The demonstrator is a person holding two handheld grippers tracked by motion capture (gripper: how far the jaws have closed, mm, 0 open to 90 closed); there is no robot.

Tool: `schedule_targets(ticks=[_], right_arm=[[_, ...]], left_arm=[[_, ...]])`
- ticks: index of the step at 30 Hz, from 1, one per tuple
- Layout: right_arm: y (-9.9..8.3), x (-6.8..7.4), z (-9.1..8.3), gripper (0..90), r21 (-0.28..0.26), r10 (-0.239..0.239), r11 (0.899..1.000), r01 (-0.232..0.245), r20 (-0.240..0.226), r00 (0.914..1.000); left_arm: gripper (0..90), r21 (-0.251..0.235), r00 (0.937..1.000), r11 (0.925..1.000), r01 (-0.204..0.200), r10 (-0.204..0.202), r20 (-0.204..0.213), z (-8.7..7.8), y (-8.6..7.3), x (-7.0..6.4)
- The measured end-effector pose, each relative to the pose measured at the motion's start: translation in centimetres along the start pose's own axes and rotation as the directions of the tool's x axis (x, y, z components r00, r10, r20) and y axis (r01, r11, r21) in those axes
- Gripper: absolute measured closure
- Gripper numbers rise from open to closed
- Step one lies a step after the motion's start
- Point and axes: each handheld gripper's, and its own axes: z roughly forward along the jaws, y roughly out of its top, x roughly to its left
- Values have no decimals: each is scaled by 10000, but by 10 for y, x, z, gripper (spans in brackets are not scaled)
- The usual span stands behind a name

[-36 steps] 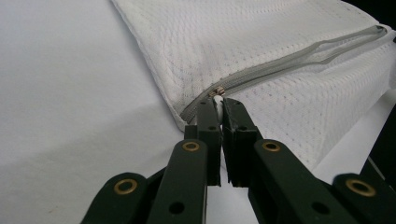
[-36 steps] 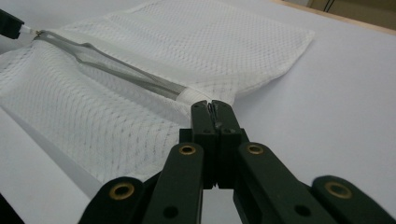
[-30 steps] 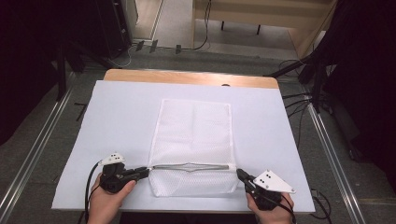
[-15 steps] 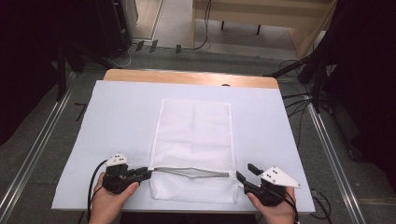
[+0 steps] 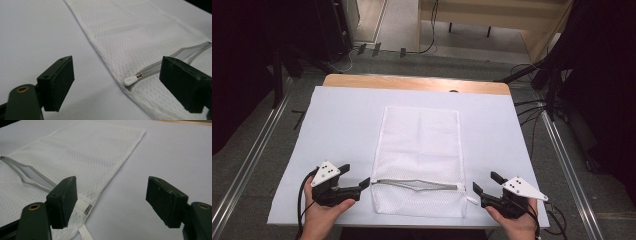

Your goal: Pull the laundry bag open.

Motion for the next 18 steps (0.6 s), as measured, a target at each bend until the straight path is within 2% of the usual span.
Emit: schedule_targets(ticks=[3,5,9,12,18], right_arm=[[0,-7,-3,225,-143,190,9997,-191,-57,9998],[0,-12,-6,214,-223,350,9991,-350,-7,9994],[-1,-23,-12,193,-394,548,9978,-542,151,9984],[-2,-30,-17,181,-470,631,9970,-617,279,9976],[-4,-42,-24,160,-584,704,9960,-675,487,9963]], left_arm=[[73,-274,9997,9996,92,-86,219,-5,0,8],[65,-575,9999,9983,74,-66,151,-9,-1,12],[53,-998,9997,9947,-239,238,-28,-18,-1,20],[24,-1119,9999,9936,-122,129,60,-21,-2,28],[24,-1176,9996,9930,74,-107,-273,-24,-4,38]])
